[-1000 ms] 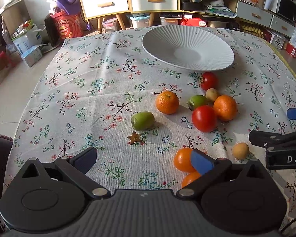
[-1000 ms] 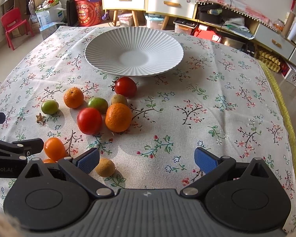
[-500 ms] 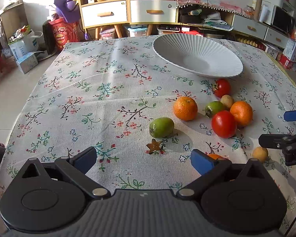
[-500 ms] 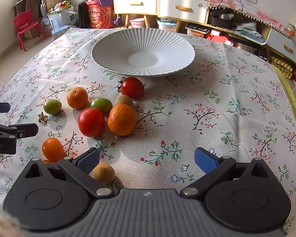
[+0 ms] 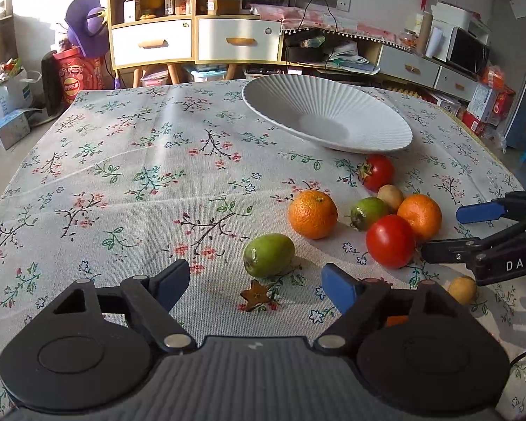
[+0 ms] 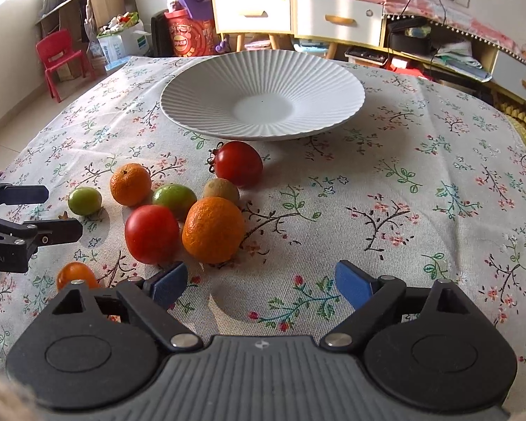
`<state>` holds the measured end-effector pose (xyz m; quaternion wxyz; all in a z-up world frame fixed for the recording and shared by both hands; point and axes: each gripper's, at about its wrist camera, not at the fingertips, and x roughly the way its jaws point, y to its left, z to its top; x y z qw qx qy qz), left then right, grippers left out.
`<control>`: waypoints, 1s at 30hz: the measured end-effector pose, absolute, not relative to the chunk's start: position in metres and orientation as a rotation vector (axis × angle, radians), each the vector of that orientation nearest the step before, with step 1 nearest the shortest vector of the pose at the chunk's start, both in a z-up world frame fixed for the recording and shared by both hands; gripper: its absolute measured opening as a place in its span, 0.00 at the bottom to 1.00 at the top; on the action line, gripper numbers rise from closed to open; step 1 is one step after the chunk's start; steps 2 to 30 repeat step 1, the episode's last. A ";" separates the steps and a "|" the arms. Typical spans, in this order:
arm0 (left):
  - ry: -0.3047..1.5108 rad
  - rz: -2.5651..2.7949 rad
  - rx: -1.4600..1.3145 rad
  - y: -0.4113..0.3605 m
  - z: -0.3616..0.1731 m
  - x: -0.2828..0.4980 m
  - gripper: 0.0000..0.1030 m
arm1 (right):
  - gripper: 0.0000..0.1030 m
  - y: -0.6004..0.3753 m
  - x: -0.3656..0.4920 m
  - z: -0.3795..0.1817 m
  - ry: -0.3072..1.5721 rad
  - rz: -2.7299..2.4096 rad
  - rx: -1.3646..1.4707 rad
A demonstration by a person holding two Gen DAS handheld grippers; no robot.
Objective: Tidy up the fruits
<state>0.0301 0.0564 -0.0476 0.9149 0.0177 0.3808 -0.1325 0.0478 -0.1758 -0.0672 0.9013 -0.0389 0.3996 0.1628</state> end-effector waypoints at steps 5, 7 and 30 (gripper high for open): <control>0.782 -0.286 0.036 0.056 -0.050 0.031 0.76 | 0.85 -0.175 0.047 -0.067 0.815 0.345 -0.084; 0.782 -0.286 0.036 0.056 -0.050 0.031 0.76 | 0.85 -0.175 0.047 -0.067 0.815 0.345 -0.084; 0.782 -0.286 0.036 0.056 -0.050 0.031 0.76 | 0.85 -0.175 0.047 -0.067 0.815 0.345 -0.084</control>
